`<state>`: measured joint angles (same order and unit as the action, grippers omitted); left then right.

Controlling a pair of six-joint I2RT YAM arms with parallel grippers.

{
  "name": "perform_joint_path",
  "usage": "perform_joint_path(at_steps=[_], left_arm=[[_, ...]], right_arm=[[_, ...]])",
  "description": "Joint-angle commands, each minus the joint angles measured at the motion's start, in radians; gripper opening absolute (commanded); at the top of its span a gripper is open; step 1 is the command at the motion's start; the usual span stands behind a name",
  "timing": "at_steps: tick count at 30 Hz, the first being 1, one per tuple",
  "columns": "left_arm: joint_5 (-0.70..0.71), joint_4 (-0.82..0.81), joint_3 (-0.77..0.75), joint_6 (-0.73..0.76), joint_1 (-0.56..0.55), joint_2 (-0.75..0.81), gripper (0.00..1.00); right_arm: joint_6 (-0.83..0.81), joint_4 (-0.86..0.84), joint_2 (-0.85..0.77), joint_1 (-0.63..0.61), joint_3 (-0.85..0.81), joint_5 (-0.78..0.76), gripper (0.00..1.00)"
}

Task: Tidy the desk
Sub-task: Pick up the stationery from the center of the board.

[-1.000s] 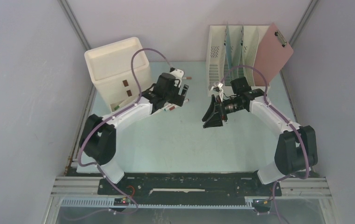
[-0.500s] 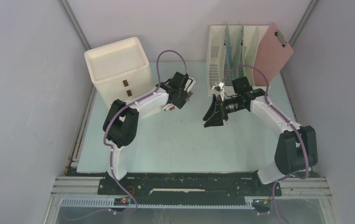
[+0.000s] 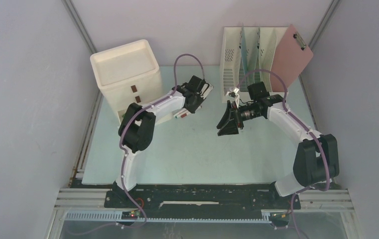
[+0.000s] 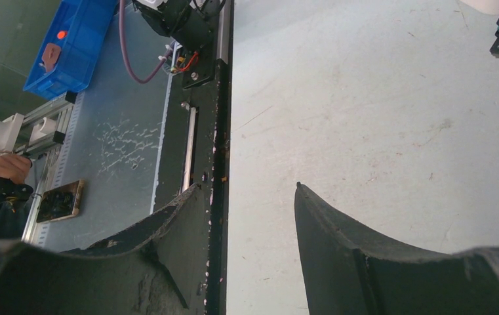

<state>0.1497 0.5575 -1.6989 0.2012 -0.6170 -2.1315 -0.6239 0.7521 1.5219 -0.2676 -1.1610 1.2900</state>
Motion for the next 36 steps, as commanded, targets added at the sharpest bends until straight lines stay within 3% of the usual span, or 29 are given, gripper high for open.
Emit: perform_joint_path(at_steps=[1, 20, 36], left_arm=[[-0.009, 0.036, -0.060, 0.034, -0.002, -0.033, 0.32], [-0.033, 0.057, -0.091, 0.045, 0.000, -0.105, 0.38], [-0.142, -0.028, 0.059, -0.086, -0.008, -0.032, 0.27]], right_arm=[[-0.022, 0.011, -0.014, 0.009, -0.023, 0.009, 0.61], [-0.023, 0.013, -0.018, 0.014, -0.022, 0.011, 0.61], [-0.027, 0.014, -0.020, 0.015, -0.022, 0.013, 0.61]])
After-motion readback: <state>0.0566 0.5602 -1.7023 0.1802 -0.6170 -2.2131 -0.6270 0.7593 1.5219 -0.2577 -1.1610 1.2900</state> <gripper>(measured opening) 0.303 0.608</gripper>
